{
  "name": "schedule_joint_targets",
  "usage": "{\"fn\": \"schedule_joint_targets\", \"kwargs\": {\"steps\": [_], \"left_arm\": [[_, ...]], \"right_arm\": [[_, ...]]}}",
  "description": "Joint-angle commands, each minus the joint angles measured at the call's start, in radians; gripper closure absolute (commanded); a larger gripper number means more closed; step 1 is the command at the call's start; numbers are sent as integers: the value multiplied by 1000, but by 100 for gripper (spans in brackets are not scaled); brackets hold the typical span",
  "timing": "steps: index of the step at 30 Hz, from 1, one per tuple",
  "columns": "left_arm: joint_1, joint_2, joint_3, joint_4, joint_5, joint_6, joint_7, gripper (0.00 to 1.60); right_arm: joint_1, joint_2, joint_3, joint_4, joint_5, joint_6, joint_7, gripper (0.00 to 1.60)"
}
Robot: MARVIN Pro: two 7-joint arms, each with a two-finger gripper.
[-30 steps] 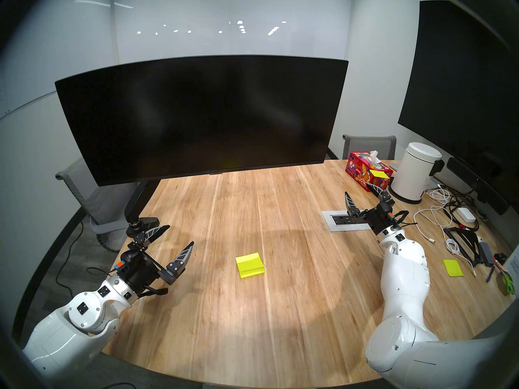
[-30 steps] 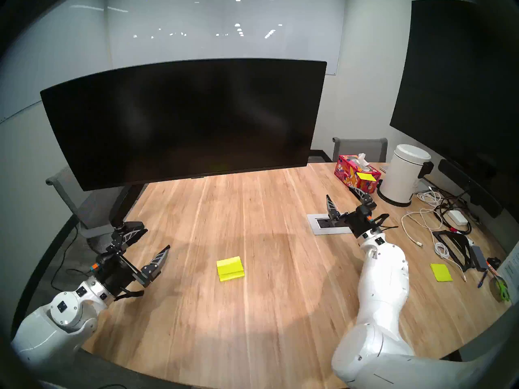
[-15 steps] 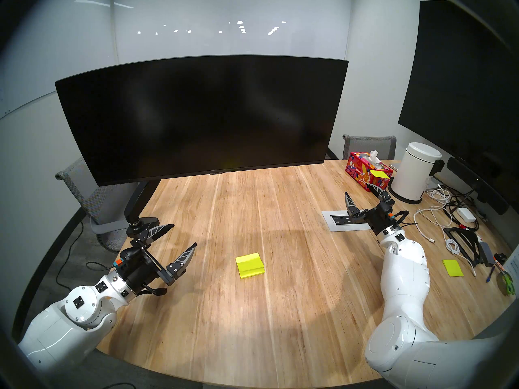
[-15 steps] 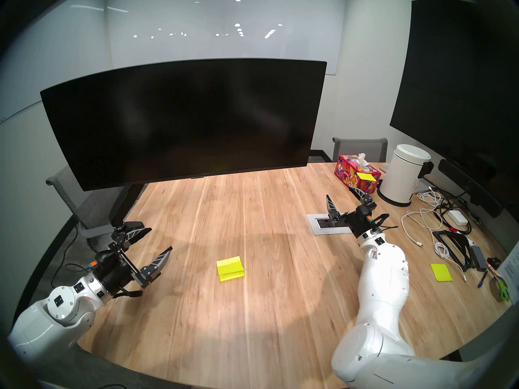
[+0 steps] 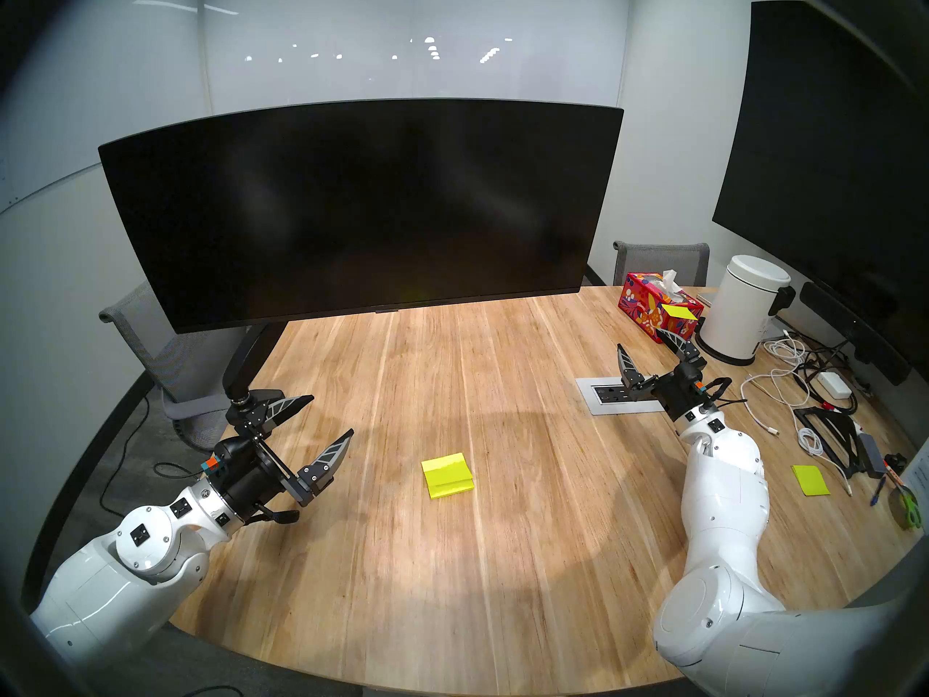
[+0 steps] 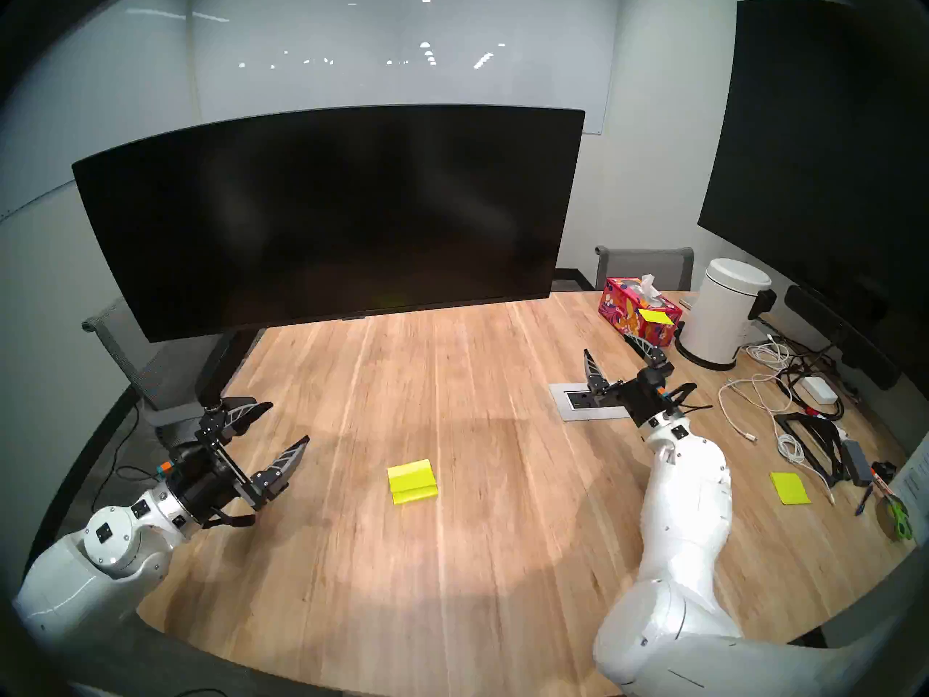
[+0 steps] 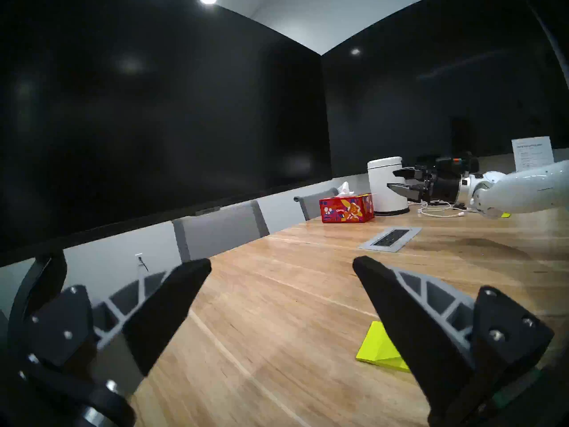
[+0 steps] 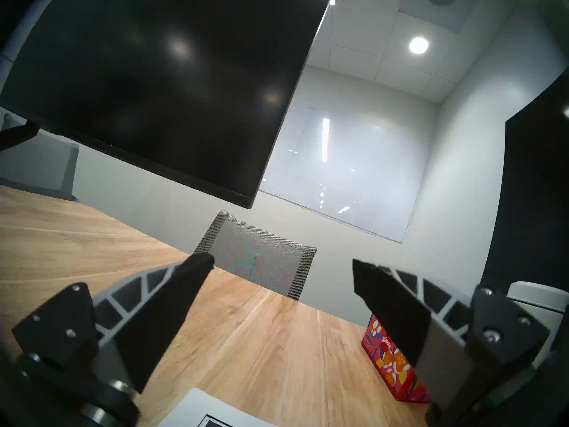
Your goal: Peel one sticky note off the pad and stick it onto the monitor, then press it flat
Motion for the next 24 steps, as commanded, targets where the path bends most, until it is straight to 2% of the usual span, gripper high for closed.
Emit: {"fn": "schedule_joint_targets", "kwargs": {"steps": [1,15,24], "left_arm": [[-43,-34,14,-16,23,24,55,0],[-15,-30,-6,-46,37,19,74,0],[-22,-27,-1,-40,45,18,62,0]], "right_arm": [[17,0,-2,-12,6,-3,-1,0],[3,-1,-4,-29,10,-20,12,0],[-91,-25,0,-157,75,-47,115,0]]}}
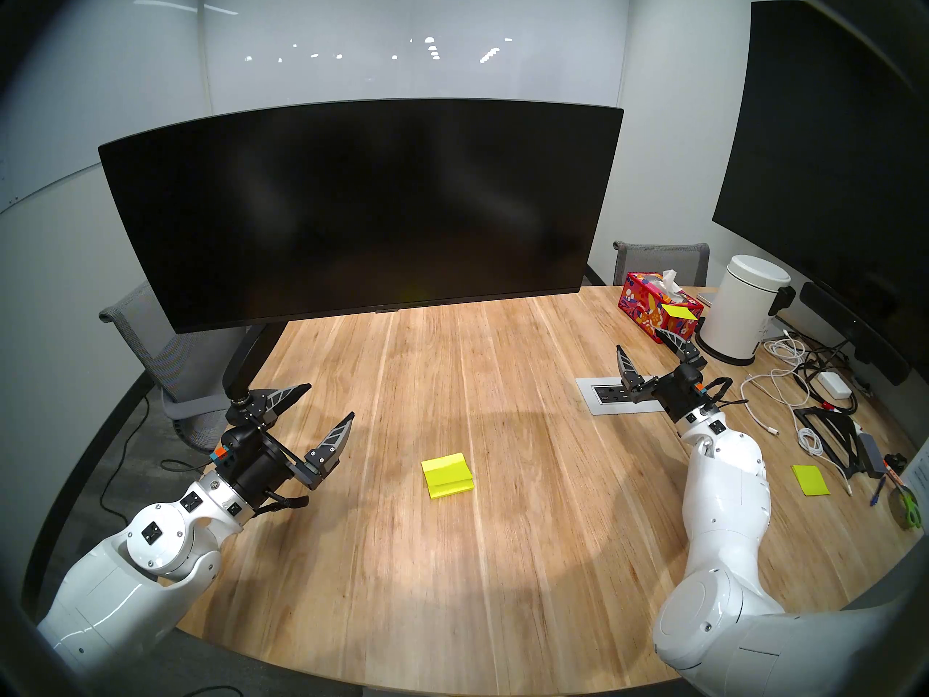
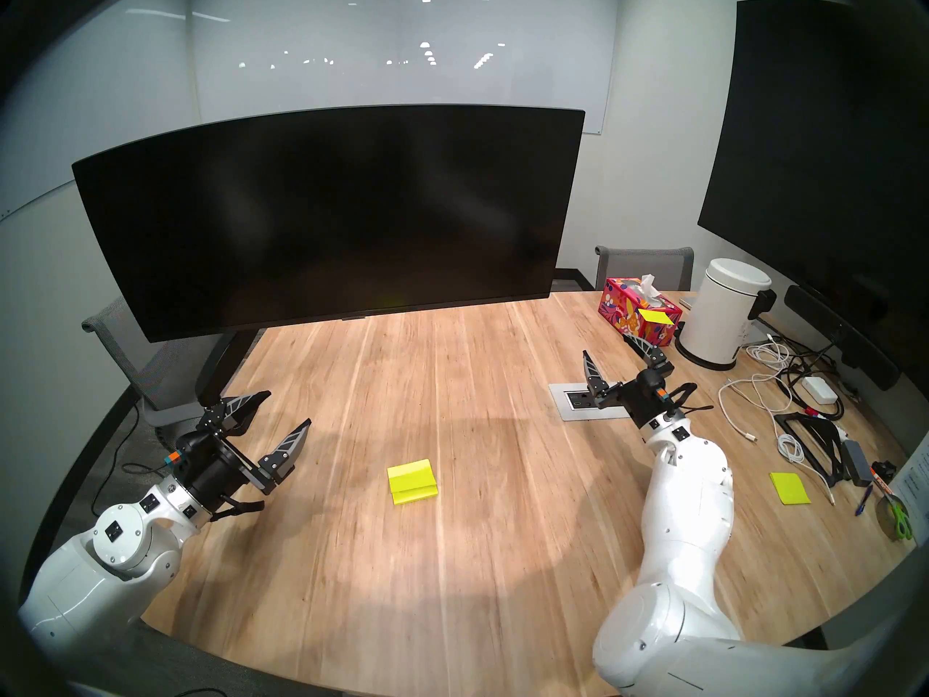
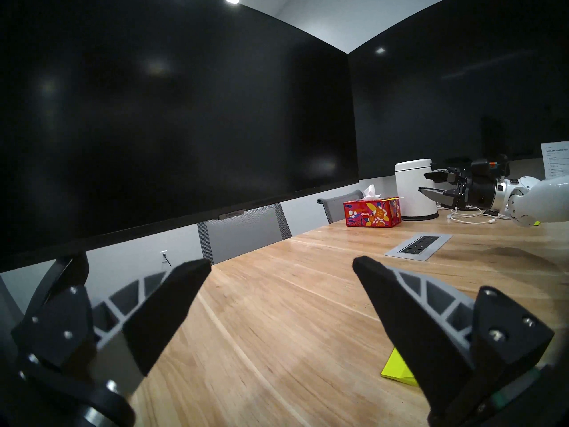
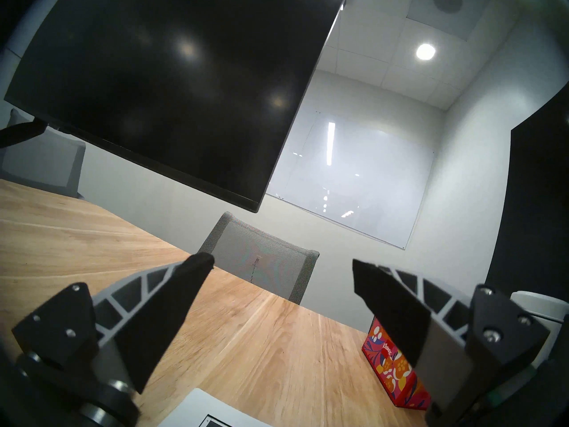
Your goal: Peel one sticky note off the pad and stick it onto the monitor, then press it flat
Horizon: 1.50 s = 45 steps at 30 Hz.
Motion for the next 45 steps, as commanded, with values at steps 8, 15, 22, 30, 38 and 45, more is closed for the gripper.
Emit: {"fn": "schedule_joint_targets", "kwargs": {"steps": [8,15,22,30,38,45], "left_arm": [[-16,7,-3,-6,-10,-7,-33,0],[-32,12,5,-1,-12,-2,-53,0],[-34,22,16,5,-5,-3,-80,0],[-49,22,29,15,-2,-5,-98,0],[-75,35,36,38,14,-15,-137,0],[-128,50,48,89,1,-16,-199,0]], "right_arm": [[-159,-42,-15,-220,156,1,220,0],[-238,-49,-55,-300,230,18,304,0],[-320,-30,-124,-394,289,60,333,0],[-380,19,-242,-482,292,93,366,0],[-381,50,-344,-543,253,166,417,0],[-333,82,-430,-511,173,165,421,0]]}}
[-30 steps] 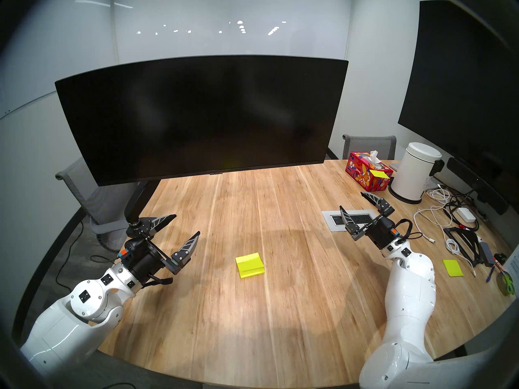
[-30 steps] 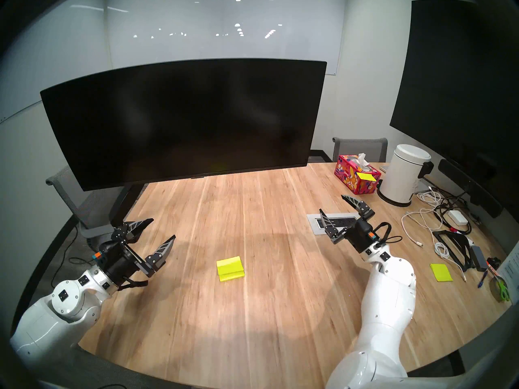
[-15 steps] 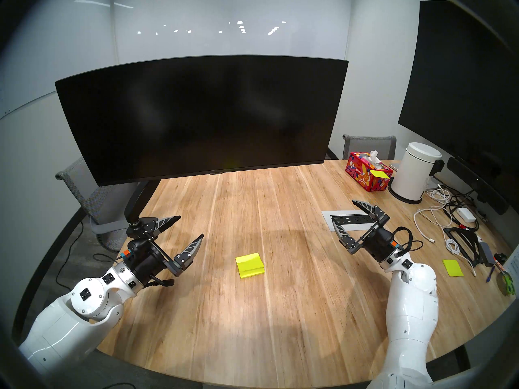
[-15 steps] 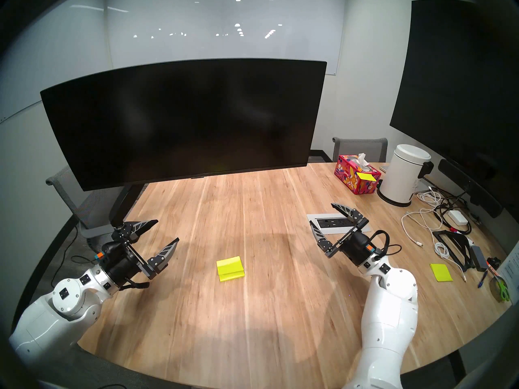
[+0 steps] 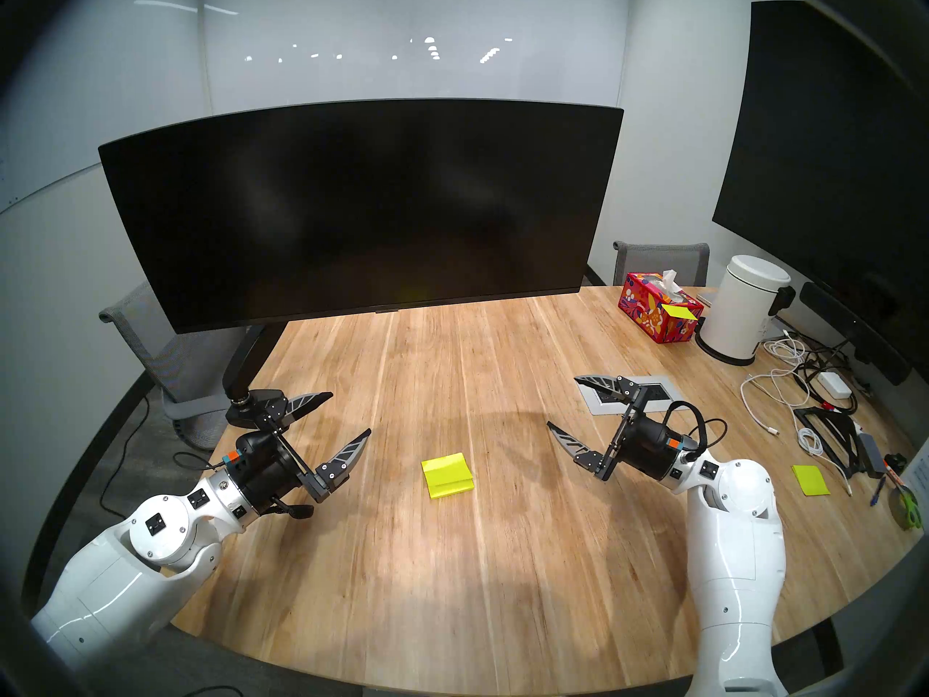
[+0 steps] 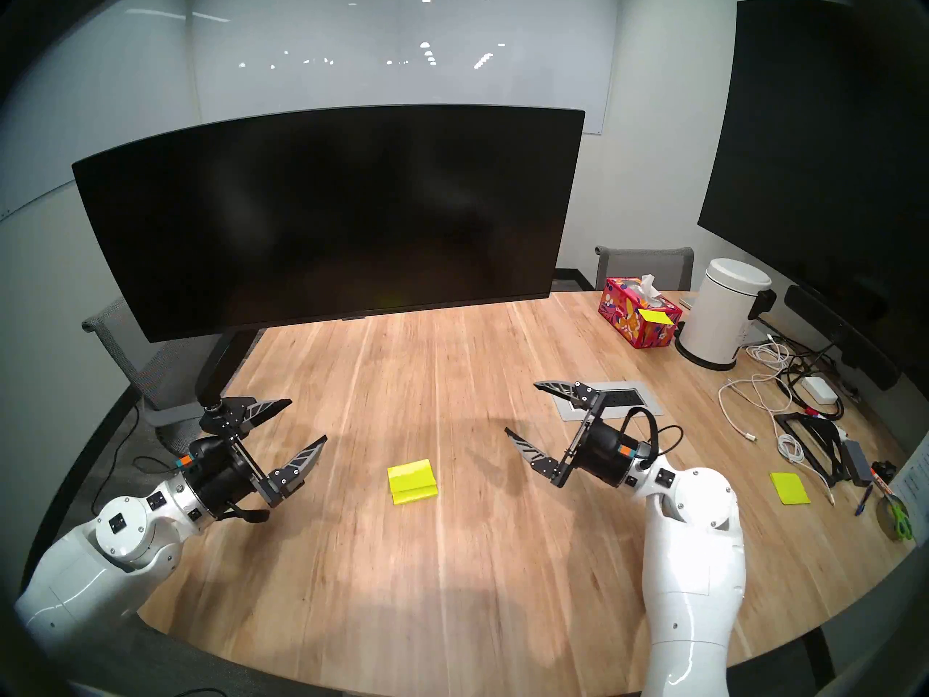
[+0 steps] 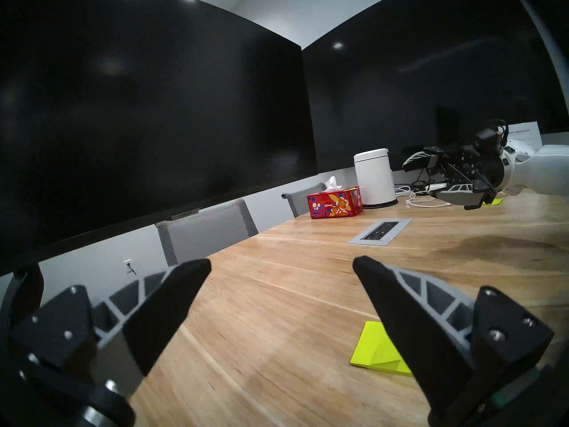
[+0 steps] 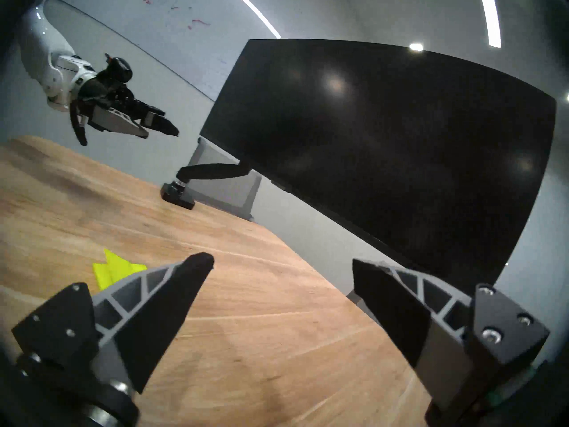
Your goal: Peel one sticky note off the pad and stick it onto the monitor, then press it flat
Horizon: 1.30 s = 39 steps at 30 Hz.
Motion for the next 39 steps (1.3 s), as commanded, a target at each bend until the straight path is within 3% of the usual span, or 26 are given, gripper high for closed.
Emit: {"fn": "schedule_joint_targets", "kwargs": {"steps": [1,13,24,35,39], "left_arm": [[-61,16,7,32,-16,-15,-54,0],[-126,2,58,106,-11,-42,-129,0],[-162,27,90,133,6,-68,-207,0],[-224,71,122,138,33,-38,-317,0],[-233,61,135,142,55,-30,-323,0]], "right_arm": [[54,38,-76,2,-55,7,53,0],[77,54,-149,35,-112,-7,36,0],[70,55,-208,40,-126,8,22,0],[23,68,-212,-2,-103,26,31,0],[7,73,-206,-19,-92,30,36,0]]}}
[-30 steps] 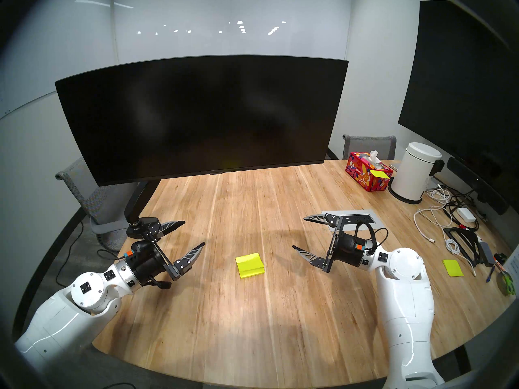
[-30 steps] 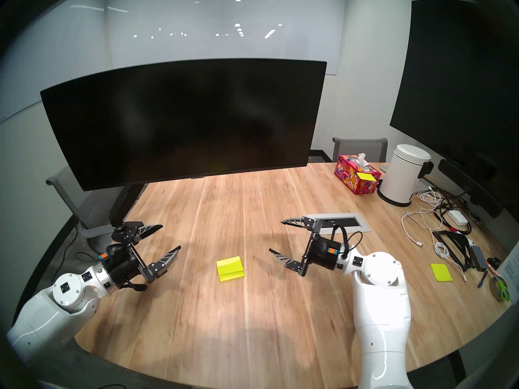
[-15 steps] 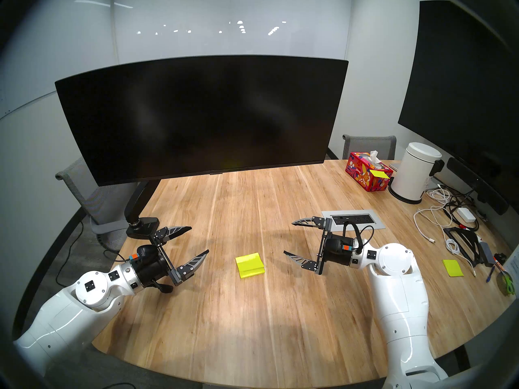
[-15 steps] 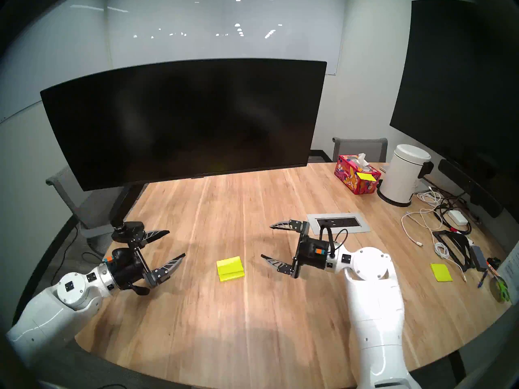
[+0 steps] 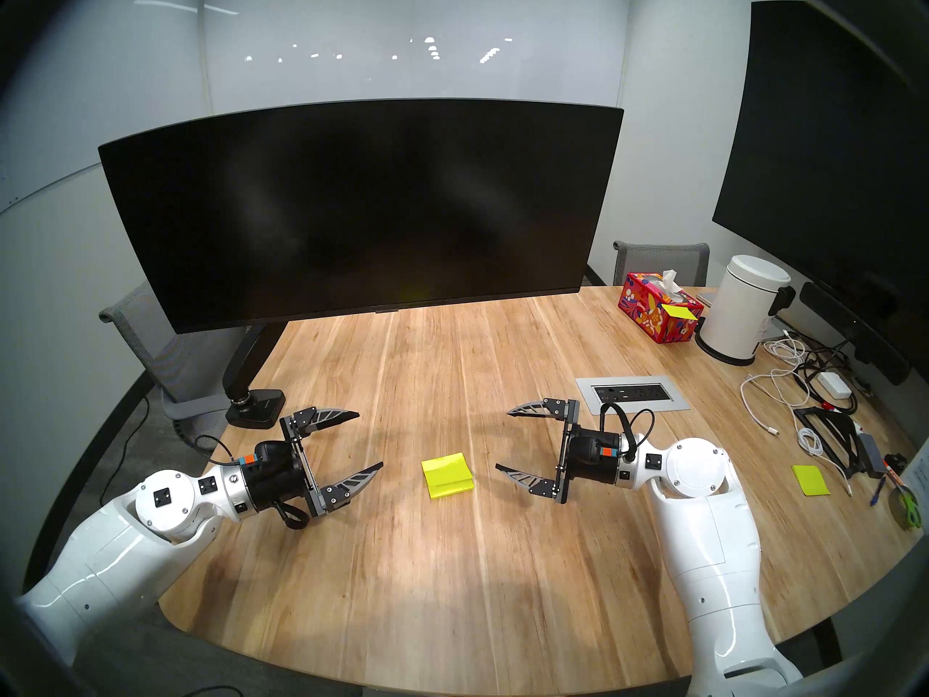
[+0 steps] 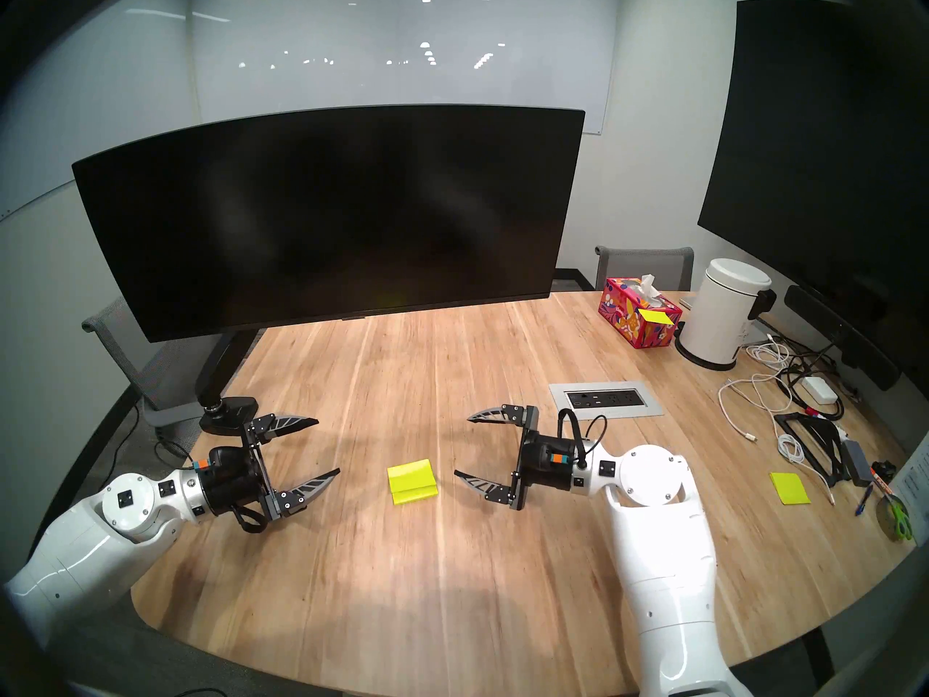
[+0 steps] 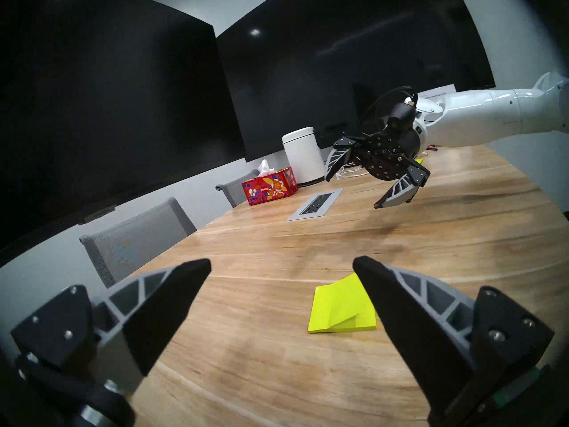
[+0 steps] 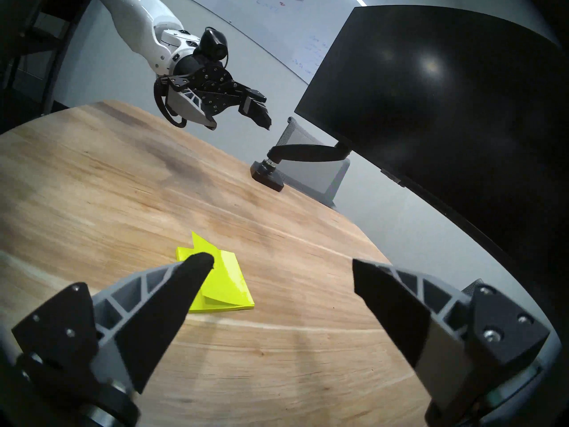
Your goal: Peel one sticky note off the pad and stick it onto the monitor, then press it flat
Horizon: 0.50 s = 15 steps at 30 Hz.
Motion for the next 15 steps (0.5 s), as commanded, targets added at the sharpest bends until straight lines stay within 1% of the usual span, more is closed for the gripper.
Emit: {"fn": "schedule_joint_targets", "kwargs": {"steps": [1,9,12,15], "left_arm": [[-44,7,13,-4,16,15,-28,0],[-71,2,47,-9,77,45,-37,0],[-98,-2,66,-7,97,62,-54,0],[-116,-10,77,-9,117,78,-51,0]], "right_arm": [[-26,8,14,-49,38,6,17,0],[-41,13,28,-65,51,10,22,0],[-45,12,32,-72,58,13,23,0],[-50,13,33,-79,63,16,26,0]]}}
